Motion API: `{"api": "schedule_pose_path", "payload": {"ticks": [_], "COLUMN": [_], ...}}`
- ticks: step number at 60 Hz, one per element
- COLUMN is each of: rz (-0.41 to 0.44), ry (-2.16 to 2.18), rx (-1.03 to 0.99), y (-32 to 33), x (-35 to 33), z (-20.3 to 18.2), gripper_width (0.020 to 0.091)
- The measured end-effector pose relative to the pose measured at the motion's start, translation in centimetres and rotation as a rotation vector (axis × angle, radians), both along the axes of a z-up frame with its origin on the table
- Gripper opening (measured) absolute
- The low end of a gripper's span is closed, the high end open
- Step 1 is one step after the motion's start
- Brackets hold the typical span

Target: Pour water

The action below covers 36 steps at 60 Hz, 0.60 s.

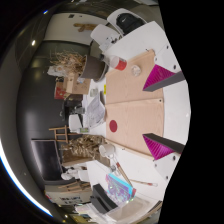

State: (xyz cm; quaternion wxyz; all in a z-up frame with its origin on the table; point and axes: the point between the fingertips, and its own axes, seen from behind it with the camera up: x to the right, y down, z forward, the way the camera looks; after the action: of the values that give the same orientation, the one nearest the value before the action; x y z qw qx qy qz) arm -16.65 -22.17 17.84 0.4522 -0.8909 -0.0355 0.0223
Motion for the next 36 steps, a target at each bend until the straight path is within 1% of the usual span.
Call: {"api": "schedule_pose_path", "payload": {"ticks": [10,19,23,29,32,36], "rz": [-0.039,-0.061,-0.060,-0.034,-0.032,-0.034], "ry": [-0.044,-0.049,-0.032,-0.018,-0.031,-0.045], "rx": [0.036,0.102,0.122,0.161,0.198,0.192], "y": [2.9,8.1,10.7,14.7,16.7,18.6], "x": [11.1,18.5,20.2,21.1,21.5,21.7], "z": [-3.6,-6.5,-7.6,-8.8,-9.0,-10.1], "gripper_width": [0.0856,0.0853,0.0855,0.0853,0.0850,0.0844]}}
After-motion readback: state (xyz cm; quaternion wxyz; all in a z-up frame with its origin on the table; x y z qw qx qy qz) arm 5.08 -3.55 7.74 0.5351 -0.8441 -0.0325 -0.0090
